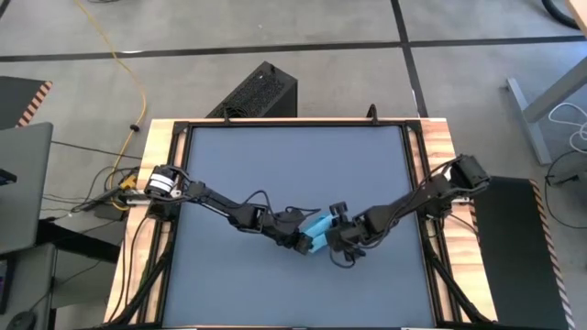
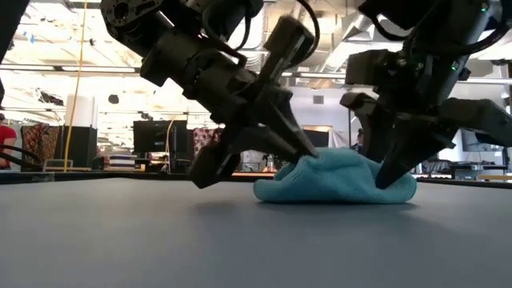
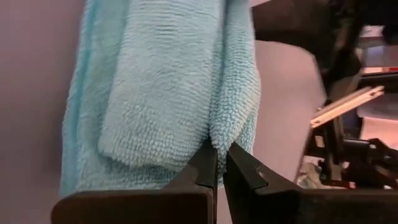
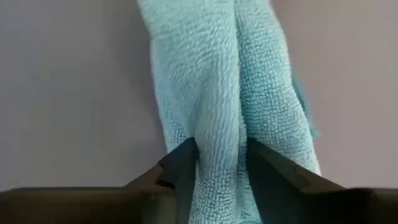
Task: Roll towel
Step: Roll the blue microfiber towel
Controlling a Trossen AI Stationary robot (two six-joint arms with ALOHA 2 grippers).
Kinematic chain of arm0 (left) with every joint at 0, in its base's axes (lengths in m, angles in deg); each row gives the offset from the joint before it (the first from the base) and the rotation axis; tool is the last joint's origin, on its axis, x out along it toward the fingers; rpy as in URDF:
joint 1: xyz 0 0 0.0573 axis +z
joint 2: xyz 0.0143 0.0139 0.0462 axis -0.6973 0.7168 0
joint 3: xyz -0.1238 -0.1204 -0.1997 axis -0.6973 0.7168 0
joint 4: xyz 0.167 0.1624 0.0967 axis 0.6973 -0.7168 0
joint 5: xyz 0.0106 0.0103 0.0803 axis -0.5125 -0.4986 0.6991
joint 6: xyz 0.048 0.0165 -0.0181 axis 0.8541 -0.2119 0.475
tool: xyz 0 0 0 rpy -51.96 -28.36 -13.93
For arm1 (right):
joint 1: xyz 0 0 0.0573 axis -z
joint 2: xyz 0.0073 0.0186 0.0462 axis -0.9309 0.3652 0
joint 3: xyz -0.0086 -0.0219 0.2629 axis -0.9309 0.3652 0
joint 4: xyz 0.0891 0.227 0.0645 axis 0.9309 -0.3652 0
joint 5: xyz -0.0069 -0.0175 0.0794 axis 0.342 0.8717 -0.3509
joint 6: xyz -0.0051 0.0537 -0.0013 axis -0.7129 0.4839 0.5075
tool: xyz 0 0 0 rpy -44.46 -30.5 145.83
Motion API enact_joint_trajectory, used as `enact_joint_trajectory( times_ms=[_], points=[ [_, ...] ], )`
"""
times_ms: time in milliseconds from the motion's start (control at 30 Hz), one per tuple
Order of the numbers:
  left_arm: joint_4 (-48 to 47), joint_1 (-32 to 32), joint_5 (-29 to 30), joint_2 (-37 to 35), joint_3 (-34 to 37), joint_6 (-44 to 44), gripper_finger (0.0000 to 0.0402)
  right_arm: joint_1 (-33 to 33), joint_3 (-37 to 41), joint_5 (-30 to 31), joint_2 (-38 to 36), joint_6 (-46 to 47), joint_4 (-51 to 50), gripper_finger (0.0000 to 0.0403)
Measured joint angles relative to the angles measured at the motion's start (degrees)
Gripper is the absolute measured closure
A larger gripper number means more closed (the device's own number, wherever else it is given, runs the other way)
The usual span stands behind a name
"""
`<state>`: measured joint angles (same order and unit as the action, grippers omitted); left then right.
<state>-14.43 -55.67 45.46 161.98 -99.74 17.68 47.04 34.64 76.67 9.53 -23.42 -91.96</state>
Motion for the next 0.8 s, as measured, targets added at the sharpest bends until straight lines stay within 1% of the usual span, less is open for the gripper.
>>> enact_joint_trajectory(
  times_ms=[133,233,267,300,433,500,633,733,800],
  points=[
    [-2.0,-0.1,0.5,0.0,0.0,0.9,0.0401,1.1,0.0,-4.5,0.0,-0.1,-0.6,0.0303],
    [-4.1,-0.3,0.5,0.0,0.0,1.6,0.0401,1.5,0.0,-5.1,-0.3,-0.7,-1.5,0.0362],
    [-4.3,-0.3,0.5,0.0,0.0,2.0,0.0401,1.5,0.0,-5.2,-0.5,-1.2,-1.8,0.0378],
    [-4.4,-0.3,0.6,0.0,0.0,2.0,0.0401,1.5,0.0,-5.3,-0.8,-1.6,-2.1,0.0385],
    [-4.7,-0.5,0.6,0.0,0.0,2.1,0.0401,1.5,0.0,-6.6,-3.0,-1.8,-2.8,0.0375],
    [-4.8,-0.5,0.5,0.0,0.0,2.3,0.0401,1.6,0.0,-8.2,-4.8,-1.3,-3.3,0.0372],
    [-5.1,-0.5,0.5,0.0,0.0,2.5,0.0401,2.6,0.0,-12.6,-8.4,-0.1,-4.4,0.0385],
    [-5.3,-0.5,0.4,-0.1,0.0,2.5,0.0401,4.6,0.0,-18.3,-10.3,0.0,-4.5,0.0385],
    [-5.9,-0.6,0.4,-0.1,0.0,2.8,0.0401,6.4,0.0,-23.6,-10.5,0.4,-4.1,0.0385]
  ],
)
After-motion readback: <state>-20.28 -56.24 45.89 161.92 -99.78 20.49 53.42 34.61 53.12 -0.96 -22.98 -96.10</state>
